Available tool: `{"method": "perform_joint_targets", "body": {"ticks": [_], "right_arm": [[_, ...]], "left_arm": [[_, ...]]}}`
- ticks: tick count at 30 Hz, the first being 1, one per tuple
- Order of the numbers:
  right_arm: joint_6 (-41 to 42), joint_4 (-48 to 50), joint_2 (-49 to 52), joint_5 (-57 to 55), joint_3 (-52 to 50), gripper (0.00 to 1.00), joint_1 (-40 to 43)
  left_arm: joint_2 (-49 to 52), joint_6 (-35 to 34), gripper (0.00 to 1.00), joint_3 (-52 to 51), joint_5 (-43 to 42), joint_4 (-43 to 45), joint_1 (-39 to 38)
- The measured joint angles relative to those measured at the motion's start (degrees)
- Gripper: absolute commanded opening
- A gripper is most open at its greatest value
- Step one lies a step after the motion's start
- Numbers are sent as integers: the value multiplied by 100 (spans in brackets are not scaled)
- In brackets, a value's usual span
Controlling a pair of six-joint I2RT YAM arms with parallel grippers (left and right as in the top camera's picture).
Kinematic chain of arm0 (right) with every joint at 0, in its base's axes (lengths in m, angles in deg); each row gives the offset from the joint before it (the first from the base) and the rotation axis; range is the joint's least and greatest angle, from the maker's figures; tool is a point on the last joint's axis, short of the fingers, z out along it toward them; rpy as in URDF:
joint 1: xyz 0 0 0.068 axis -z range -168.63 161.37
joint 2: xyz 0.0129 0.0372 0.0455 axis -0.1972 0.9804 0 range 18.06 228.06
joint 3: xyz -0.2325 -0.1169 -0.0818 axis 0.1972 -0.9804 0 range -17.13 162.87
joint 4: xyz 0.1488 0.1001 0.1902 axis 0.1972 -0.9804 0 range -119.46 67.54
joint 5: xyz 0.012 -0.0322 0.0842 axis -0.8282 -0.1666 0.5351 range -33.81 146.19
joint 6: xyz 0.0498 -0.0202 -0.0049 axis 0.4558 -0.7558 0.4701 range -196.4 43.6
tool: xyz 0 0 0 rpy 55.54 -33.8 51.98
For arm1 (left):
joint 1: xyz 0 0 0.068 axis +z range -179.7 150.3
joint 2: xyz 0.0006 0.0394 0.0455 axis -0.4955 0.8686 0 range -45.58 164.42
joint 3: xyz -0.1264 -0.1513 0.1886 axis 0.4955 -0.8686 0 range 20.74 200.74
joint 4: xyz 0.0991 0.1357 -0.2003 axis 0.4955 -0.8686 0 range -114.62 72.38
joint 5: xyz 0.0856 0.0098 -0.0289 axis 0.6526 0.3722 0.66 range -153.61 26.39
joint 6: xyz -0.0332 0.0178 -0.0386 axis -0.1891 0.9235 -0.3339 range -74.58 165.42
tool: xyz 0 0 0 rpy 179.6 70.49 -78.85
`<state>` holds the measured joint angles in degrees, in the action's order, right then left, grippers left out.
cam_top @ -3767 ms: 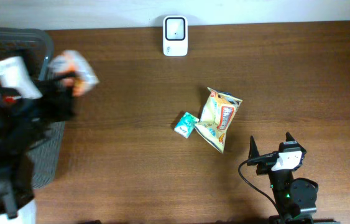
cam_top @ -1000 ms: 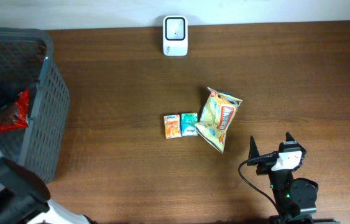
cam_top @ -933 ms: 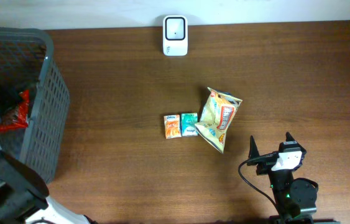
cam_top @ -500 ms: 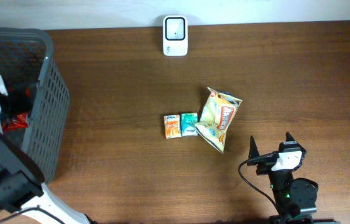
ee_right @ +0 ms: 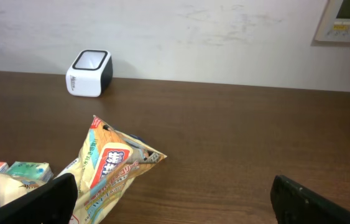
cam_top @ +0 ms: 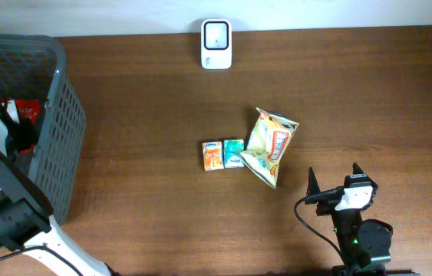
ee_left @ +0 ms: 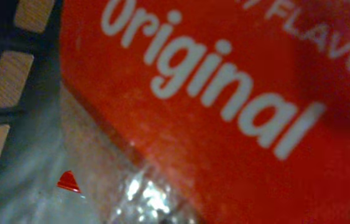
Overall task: Scan the item barcode
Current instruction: 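Reach the left gripper into the basket and grasp the red bag, then carry the red bag onto the yellow bag and release it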
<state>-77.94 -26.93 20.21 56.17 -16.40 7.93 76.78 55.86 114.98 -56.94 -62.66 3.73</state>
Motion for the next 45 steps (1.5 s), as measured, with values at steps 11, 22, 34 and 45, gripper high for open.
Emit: {"method": "perform_joint_targets", "body": {"ticks": [11,22,34,45], "right_arm": [[-2,0,0,0,0,98,2],[2,0,0,0,0,98,2],[0,0,0,-2,0,98,2],[0,0,0,-2,0,98,2]], "left_arm": [[-2184,-505,0,7,-1193,-557,0],[-5128,-2815,0,120,-3687,-1838,-72],[-5182,-3388,0,-221,-3764,-2286,-3536],[-3259,-3670,0,-684,-1082,-1327,-6238]]}}
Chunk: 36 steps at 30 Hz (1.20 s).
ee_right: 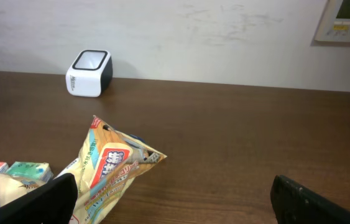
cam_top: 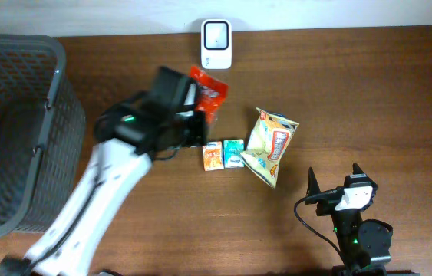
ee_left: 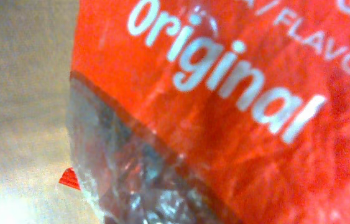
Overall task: Scan the item barcode
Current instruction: 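Carry the red bag onto the yellow bag and release it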
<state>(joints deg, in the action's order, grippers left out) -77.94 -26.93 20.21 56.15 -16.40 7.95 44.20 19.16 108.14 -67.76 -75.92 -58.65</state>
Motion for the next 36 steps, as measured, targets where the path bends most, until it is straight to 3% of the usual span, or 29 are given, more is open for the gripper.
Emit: {"method": "perform_joint_targets", "body": {"ticks": [7,8,10,11,13,15,16,18,25,31,36], "right_arm": [[0,0,0,2,0,98,-2],[2,0,0,0,0,98,-2],[0,0,0,2,0,98,0],[-2,0,0,2,0,98,0],[-2,0,0,2,0,98,-2],[-2,0,0,2,0,98,-2],[0,0,0,2,0,98,0],[0,0,0,2,0,98,0],[2,0,0,2,0,98,0],[0,0,0,2,0,98,-2],[-2,0,0,2,0,98,0]], "left_arm": [[1432,0,0,0,769,894,-634],[1565,-2,5,-4,791,968,-680],[1928,-4,22,-7,835,1172,-839],[2074,-26,25,-13,859,1257,-922],[2363,-33,53,-17,949,1392,-1119],[2498,-44,65,-20,1117,1405,-1255],[2522,-66,81,-20,1209,1410,-1296],[2522,-39,88,-17,1344,1405,-1309],[2459,240,99,568,1480,332,-1266],[1263,291,99,1574,1576,-540,-857],[149,289,99,1698,1644,-1019,-455]]}}
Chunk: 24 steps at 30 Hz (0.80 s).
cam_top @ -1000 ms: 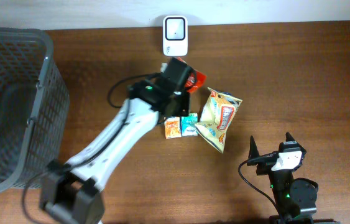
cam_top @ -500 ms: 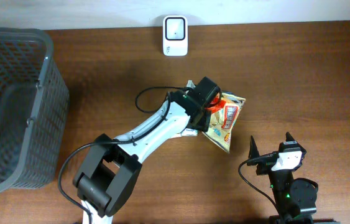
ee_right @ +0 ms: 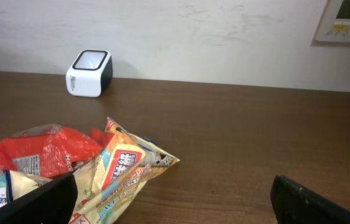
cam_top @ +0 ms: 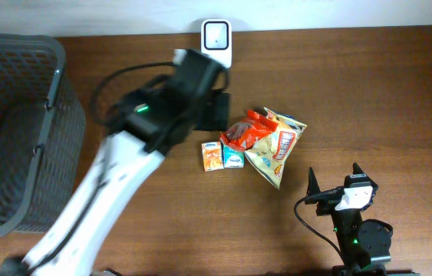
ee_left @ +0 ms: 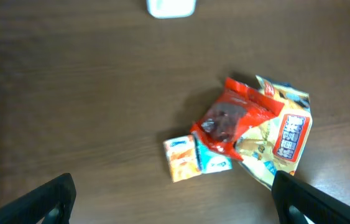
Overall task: Scan the item barcode
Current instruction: 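Carry the red bag onto the yellow bag and release it, then move the left gripper back toward the basket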
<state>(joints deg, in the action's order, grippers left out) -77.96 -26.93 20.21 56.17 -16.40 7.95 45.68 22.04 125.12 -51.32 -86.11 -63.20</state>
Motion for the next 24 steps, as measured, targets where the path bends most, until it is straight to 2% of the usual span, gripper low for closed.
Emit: {"method": "perform_joint_targets", "body": {"ticks": [4,10,20,23,24], "right_arm": [[0,0,0,0,0,98,-2],[2,0,0,0,0,98,0],[4,0,0,0,0,98,-2],[2,0,0,0,0,98,-2],[2,0,0,0,0,98,0]], "left_arm": [[-501,0,99,20,20,-533,144],[-555,2,99,20,11,-1034,238],[-656,-157,99,20,26,-1058,1657],[-664,-179,99,20,385,-793,1971],[-664,-181,95,20,538,-691,2063]]}}
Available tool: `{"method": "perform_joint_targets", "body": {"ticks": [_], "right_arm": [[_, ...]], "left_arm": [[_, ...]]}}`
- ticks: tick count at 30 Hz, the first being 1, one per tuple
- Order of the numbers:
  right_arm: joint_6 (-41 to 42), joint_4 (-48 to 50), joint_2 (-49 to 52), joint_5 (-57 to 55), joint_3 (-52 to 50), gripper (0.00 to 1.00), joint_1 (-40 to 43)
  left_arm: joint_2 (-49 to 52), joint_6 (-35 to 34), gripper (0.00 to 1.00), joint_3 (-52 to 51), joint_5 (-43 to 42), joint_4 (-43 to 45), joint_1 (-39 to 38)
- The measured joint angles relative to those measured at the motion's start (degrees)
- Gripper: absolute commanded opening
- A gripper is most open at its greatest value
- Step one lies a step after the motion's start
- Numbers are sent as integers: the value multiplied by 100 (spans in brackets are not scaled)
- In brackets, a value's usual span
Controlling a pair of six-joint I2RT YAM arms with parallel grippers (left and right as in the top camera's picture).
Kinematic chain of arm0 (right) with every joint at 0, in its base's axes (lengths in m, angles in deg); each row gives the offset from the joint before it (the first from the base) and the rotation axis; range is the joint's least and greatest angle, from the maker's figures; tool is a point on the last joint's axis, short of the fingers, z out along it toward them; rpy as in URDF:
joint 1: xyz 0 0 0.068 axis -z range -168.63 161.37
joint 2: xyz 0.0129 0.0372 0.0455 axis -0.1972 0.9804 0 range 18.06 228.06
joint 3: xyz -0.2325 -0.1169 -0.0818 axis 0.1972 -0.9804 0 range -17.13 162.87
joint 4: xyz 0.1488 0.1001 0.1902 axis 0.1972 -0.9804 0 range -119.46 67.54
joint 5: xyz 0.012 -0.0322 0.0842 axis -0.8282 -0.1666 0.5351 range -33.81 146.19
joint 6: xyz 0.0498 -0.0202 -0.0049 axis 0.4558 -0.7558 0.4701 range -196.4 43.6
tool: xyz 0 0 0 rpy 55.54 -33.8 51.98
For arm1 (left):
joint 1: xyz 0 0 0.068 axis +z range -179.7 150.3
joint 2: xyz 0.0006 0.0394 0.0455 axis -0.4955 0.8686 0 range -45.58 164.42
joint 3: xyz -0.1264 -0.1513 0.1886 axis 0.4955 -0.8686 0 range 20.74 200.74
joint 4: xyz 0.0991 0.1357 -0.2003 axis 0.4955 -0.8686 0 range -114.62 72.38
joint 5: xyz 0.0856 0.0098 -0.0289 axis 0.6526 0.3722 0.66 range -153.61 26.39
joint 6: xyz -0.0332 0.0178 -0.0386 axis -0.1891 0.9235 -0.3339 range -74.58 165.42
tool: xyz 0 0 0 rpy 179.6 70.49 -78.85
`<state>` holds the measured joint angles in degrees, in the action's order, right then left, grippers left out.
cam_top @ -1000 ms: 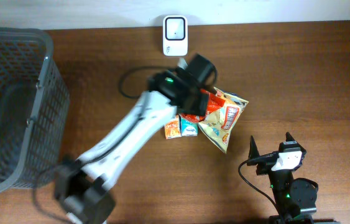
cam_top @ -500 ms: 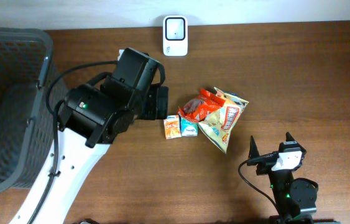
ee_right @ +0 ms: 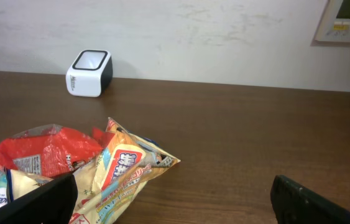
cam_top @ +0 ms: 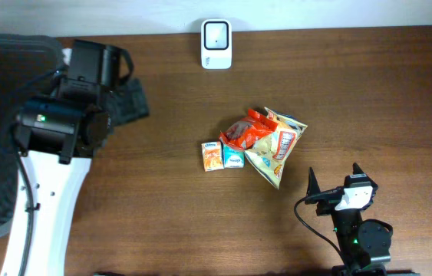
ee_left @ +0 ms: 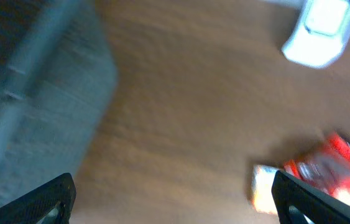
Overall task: Scan the item barcode
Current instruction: 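Move the left gripper back toward the basket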
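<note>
The red snack packet (cam_top: pixel 246 132) lies on the table, leaning on the yellow snack bag (cam_top: pixel 278 146); it also shows as a blurred red packet (ee_left: pixel 330 169) and a red packet (ee_right: pixel 43 151). The white barcode scanner (cam_top: pixel 216 34) stands at the table's far edge, nothing in front of it. My left gripper (cam_top: pixel 129 103) hangs open and empty beside the basket, well left of the packet. My right gripper (ee_right: pixel 171 205) rests open near the front edge, right of the bag.
A dark mesh basket (cam_top: pixel 1 130) fills the left side. Two small cartons, orange (cam_top: pixel 213 156) and teal (cam_top: pixel 233 155), stand just left of the snack bags. The right arm's base (cam_top: pixel 357 234) sits at the front right.
My left arm has swung from above the pile of items back to the left, beside the basket, still open. The red packet and the right arm have stayed put.
My left gripper was shut on the red packet inside the basket. Then it held the packet up close to the scanner. Then the packet lay on the table against the yellow bag with the gripper open above. Now the gripper is by the basket.
</note>
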<state>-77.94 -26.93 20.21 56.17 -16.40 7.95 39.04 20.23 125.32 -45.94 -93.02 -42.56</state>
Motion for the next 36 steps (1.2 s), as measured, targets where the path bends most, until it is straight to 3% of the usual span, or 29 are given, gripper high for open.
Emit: {"method": "perform_joint_targets", "body": {"ticks": [1,2,3,4,11,17,26,36], "right_arm": [[0,0,0,0,0,98,0],[-2,0,0,0,0,98,0],[0,0,0,0,0,98,0],[0,0,0,0,0,98,0],[0,0,0,0,0,98,-2],[-2,0,0,0,0,98,0],[0,0,0,0,0,98,0],[4,0,0,0,0,98,0]], "left_arm": [[0,0,84,0,219,120,138],[0,-4,58,0,361,168,243],[0,-20,24,0,468,199,352],[0,-52,2,0,531,219,450],[0,-55,0,0,339,249,1016],[66,-59,0,0,1005,278,1029],[1281,195,0,0,824,581,1054],[1569,334,0,0,1088,1012,1449]]}}
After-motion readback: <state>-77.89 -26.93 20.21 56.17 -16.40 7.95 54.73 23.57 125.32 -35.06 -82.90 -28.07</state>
